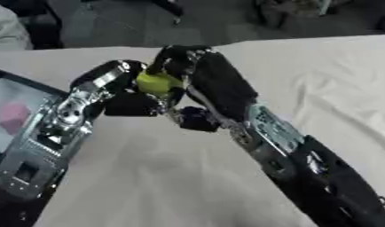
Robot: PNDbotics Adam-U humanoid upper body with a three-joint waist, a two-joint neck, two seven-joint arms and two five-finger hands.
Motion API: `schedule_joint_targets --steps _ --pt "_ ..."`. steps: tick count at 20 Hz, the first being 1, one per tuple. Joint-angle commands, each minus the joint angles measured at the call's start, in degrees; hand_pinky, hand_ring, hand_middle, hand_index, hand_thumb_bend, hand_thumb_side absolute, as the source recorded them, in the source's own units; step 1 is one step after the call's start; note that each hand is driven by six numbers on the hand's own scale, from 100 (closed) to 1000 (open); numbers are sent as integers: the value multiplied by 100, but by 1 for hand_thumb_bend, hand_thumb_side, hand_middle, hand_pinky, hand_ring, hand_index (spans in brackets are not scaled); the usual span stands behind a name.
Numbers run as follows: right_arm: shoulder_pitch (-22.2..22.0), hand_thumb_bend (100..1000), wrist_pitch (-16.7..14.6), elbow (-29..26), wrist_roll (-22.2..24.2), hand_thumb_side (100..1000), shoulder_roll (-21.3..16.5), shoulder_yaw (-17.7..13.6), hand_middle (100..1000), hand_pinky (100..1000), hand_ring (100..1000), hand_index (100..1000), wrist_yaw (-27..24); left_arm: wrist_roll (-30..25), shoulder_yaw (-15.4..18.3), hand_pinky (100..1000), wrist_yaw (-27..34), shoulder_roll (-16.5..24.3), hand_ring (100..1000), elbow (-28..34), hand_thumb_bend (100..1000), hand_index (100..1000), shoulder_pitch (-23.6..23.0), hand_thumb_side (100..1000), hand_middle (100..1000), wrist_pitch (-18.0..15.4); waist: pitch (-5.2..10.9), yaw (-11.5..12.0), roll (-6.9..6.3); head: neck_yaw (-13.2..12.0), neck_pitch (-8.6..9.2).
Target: Pick up the objects with one hand, pass them to the other hand, and then place them into the box on the other side of the table.
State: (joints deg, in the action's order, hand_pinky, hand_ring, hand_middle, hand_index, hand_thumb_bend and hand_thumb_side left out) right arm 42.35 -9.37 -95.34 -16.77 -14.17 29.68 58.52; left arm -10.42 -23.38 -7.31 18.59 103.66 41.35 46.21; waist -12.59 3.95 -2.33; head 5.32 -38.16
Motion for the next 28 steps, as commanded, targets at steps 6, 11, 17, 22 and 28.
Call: schedule_joint_targets --steps 6,11,17,22,28 --pt "78 651 22 -201 -401 100 -351 -214 545 601 558 603 34 557 298 482 258 315 459 -122 100 307 -68 137 326 -16 177 -18 4 -44 2" --pt "86 652 -42 -266 -531 151 -555 -362 679 720 688 712 78 890 507 471 446 484 440 -179 100 283 -211 139 298 -47 186 -27 9 -46 12" --pt "93 656 2 -348 -597 134 -821 -613 714 740 707 740 108 1448 919 470 694 769 442 -245 100 289 -399 151 297 -134 191 -31 24 -92 22" --pt "73 655 339 -336 -679 100 -1166 -962 709 736 703 736 144 2147 1483 537 914 1293 480 -311 100 349 -637 156 345 -253 184 -13 15 -183 9" --pt "17 636 784 -362 -779 100 -1433 -1370 701 731 694 730 165 2726 1972 563 1075 1827 503 -633 100 402 -981 119 388 -299 186 8 14 -488 8"
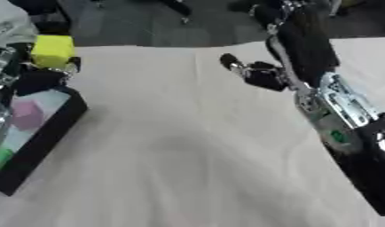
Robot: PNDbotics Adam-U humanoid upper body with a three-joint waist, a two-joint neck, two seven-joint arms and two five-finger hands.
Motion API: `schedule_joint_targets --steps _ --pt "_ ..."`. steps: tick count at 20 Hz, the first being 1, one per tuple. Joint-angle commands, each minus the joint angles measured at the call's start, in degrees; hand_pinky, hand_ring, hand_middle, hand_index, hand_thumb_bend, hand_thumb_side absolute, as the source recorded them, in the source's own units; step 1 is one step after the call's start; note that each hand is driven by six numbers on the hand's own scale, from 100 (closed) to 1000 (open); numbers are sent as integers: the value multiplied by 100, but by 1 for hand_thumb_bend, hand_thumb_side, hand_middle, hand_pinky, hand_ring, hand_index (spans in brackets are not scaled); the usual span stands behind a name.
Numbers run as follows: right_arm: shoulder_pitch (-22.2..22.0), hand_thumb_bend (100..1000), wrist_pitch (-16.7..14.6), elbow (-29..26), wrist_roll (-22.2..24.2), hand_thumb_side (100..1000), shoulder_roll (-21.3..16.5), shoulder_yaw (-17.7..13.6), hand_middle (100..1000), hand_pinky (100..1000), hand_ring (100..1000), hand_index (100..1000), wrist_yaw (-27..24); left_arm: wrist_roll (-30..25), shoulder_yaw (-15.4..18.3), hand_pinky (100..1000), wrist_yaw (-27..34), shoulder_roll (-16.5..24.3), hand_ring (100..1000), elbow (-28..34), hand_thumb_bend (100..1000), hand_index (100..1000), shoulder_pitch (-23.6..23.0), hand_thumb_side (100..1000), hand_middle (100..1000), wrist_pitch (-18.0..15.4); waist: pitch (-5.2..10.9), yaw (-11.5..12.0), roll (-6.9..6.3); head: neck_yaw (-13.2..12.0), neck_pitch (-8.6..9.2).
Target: Pick up the objects with one hand, pass them to the other hand, and then place them into the box on the other side of the table.
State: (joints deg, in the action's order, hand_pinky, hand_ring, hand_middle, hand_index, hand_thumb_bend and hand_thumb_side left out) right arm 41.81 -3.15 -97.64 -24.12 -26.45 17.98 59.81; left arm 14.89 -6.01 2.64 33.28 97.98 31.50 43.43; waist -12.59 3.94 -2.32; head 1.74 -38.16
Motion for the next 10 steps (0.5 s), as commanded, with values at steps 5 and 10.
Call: schedule_joint_targets --steps 5,10 --pt "45 609 388 -191 -155 100 -316 -413 691 725 684 722 55 111 351 689 -137 698 619 -455 140 530 -246 100 510 -23 179 19 21 -465 27" --pt "-9 605 479 -211 -221 100 -359 -478 687 723 678 720 28 -373 505 770 -555 715 743 -1026 324 722 -362 100 635 -16 177 26 40 -703 43"
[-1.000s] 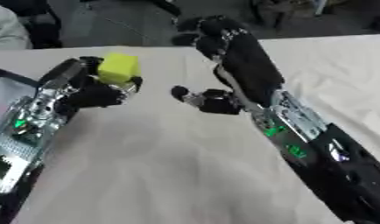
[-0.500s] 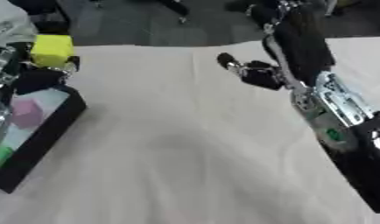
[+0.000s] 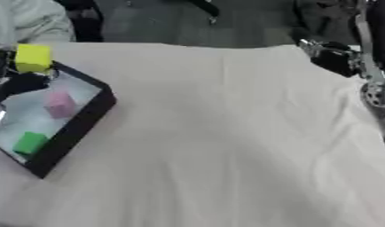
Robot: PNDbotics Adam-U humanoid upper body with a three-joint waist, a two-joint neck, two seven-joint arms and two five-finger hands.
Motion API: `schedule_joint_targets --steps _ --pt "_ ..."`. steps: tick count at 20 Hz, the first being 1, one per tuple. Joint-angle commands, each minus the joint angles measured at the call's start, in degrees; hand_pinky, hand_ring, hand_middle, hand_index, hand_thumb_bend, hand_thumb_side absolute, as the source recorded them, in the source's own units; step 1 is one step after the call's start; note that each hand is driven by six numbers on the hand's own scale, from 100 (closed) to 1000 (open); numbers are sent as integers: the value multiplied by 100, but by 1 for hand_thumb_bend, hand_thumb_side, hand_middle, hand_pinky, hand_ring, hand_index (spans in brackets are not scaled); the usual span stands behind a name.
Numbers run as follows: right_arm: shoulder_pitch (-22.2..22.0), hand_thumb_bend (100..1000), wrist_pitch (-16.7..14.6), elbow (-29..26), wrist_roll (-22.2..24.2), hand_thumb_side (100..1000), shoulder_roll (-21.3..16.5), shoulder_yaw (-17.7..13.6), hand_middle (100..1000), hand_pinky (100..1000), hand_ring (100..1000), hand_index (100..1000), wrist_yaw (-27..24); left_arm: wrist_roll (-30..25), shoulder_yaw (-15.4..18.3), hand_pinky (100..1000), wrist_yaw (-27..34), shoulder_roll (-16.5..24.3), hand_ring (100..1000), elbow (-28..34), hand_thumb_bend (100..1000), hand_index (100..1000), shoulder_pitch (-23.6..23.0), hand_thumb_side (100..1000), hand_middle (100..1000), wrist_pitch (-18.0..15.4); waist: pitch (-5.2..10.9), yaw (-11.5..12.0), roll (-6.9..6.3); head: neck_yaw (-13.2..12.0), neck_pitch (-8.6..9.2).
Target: Pick up the objects with one hand, pass them to the other hand, and then place them into the box on the other side of the table.
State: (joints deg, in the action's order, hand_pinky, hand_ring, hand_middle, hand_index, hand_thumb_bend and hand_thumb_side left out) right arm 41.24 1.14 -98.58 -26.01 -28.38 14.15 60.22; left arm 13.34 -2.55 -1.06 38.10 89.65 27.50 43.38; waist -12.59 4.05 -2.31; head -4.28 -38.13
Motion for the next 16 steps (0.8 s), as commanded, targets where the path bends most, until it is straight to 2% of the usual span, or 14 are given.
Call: schedule_joint_targets --steps 1,3,4,6,8,12,16 --pt "33 603 65 -119 -43 100 -181 -114 686 722 676 720 -22 -341 197 785 -259 214 758 -327 362 758 39 100 654 -25 178 18 44 -120 39" --pt "10 599 100 -132 -70 100 -206 -158 683 721 673 719 -35 -578 243 827 -407 185 797 -574 456 815 47 179 705 -60 176 18 55 -157 40" --pt "2 597 117 -142 -85 100 -217 -180 682 720 671 719 -41 -714 252 866 -490 178 833 -689 558 841 52 280 749 -84 174 15 60 -166 41" --pt "-9 596 141 -163 -116 100 -235 -212 680 719 669 718 -56 -1012 227 932 -778 184 875 -910 662 881 63 367 781 -125 169 7 70 -168 41" --pt "-21 594 152 -182 -151 100 -245 -236 677 717 666 716 -76 -1334 227 1000 -1177 183 929 -1140 689 915 86 408 820 -133 163 1 78 -148 43" --pt "-38 592 160 -195 -198 100 -252 -262 675 715 664 716 -103 -1651 351 1000 -1821 162 958 -1444 697 938 132 425 845 -13 151 -2 84 -65 32" --pt "-61 588 186 -198 -235 100 -255 -293 673 714 662 715 -109 -1778 424 1000 -2008 173 949 -1379 683 926 119 428 843 -53 146 5 80 -27 17"
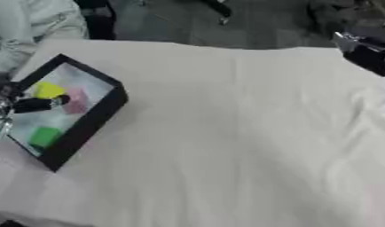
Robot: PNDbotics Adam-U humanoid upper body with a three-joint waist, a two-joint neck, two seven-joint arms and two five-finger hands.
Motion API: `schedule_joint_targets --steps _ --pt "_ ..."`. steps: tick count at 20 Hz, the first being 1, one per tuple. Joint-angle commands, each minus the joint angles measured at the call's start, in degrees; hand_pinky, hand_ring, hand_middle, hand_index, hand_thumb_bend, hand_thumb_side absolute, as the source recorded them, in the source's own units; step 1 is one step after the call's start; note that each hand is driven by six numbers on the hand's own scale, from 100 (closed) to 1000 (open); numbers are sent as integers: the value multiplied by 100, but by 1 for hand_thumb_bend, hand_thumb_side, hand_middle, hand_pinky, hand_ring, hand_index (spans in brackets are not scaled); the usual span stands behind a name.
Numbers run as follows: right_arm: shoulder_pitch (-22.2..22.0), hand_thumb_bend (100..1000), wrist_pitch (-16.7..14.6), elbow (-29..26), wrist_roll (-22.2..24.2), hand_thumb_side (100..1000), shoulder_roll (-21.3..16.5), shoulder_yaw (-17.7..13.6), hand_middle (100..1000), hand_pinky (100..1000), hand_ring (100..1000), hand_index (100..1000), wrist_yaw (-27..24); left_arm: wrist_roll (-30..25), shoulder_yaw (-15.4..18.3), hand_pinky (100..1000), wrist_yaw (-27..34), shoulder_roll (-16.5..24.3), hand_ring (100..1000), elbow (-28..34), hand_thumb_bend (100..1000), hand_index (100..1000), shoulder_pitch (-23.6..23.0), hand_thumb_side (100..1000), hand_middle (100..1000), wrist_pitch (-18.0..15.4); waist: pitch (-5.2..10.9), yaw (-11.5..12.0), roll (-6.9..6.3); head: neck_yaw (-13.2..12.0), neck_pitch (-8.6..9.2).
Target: Pick up the objects with one hand, pass them to the other hand, and then place them into the box on the other side of the table.
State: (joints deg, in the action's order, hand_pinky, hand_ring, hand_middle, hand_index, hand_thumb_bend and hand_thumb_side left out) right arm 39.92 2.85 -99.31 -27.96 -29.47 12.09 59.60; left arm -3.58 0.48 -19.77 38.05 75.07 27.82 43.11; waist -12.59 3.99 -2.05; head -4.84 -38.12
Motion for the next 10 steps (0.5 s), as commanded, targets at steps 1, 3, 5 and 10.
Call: schedule_joint_targets --steps 1,3,5,10 --pt "67 588 20 -127 -46 100 -144 -93 672 714 662 715 -47 -101 132 1000 -155 184 938 121 666 910 86 411 834 -52 146 12 54 35 18" --pt "57 587 36 -135 -68 100 -139 -113 672 713 661 714 -52 57 236 976 -172 176 900 305 500 855 92 465 791 -62 148 18 58 63 27" --pt "42 563 78 -146 -106 100 -133 -161 672 714 663 716 -84 675 465 827 13 112 772 785 176 756 91 621 699 -143 148 31 69 125 29" --pt "7 138 294 -161 -236 330 -16 -377 703 750 701 763 -449 2971 736 772 2393 -199 773 2107 205 840 -56 987 760 -2245 145 54 73 326 11"
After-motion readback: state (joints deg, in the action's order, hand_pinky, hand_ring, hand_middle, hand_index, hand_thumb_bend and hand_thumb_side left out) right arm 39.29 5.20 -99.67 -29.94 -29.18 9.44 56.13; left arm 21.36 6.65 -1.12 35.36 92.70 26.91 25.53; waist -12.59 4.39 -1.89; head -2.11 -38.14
